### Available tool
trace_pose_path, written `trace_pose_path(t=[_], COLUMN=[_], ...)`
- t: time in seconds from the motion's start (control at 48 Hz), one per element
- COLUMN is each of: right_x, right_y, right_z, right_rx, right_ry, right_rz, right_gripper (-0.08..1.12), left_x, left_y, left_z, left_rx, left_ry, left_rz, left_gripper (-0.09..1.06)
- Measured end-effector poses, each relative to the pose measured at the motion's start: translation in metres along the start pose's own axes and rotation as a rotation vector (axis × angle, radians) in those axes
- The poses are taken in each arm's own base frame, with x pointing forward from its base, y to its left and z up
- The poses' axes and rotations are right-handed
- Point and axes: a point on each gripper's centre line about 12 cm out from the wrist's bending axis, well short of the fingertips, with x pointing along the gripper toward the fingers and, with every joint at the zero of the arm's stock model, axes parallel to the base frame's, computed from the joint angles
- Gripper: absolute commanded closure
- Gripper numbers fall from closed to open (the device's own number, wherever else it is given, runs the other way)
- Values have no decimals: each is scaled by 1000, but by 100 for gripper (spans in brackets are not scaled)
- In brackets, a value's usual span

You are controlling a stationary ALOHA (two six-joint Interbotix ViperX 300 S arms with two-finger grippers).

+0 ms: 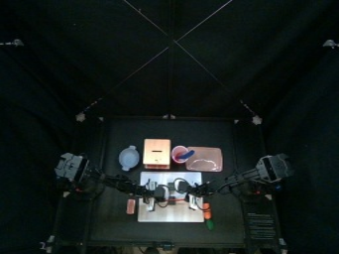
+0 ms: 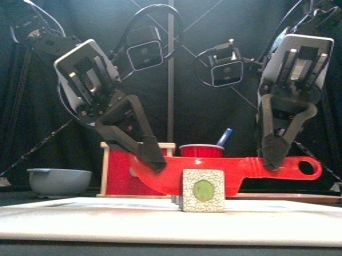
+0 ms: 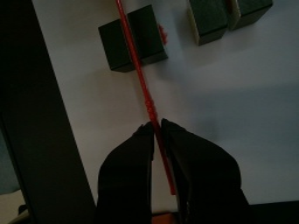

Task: Place sushi on board then cut the sushi with the knife then place the pieces on the plate
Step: Cut the sushi into 4 pieces

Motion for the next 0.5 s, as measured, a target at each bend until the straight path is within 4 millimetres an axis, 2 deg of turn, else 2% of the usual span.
trace_pose_path(t=[0.188,0.5], right_x=[4,6], right_y=[-1,-1], right_z=[-1,-1], right_rx=[-4,-4], right_ry=[6,11], right_rz=[-5,-8], right_gripper=[55,55], left_x=[6,5], left_y=[1,1], left_z=[-8,-7], left_rx=[-1,0], left_ry=[29,27], left_rz=[5,3], left_gripper=[54,54])
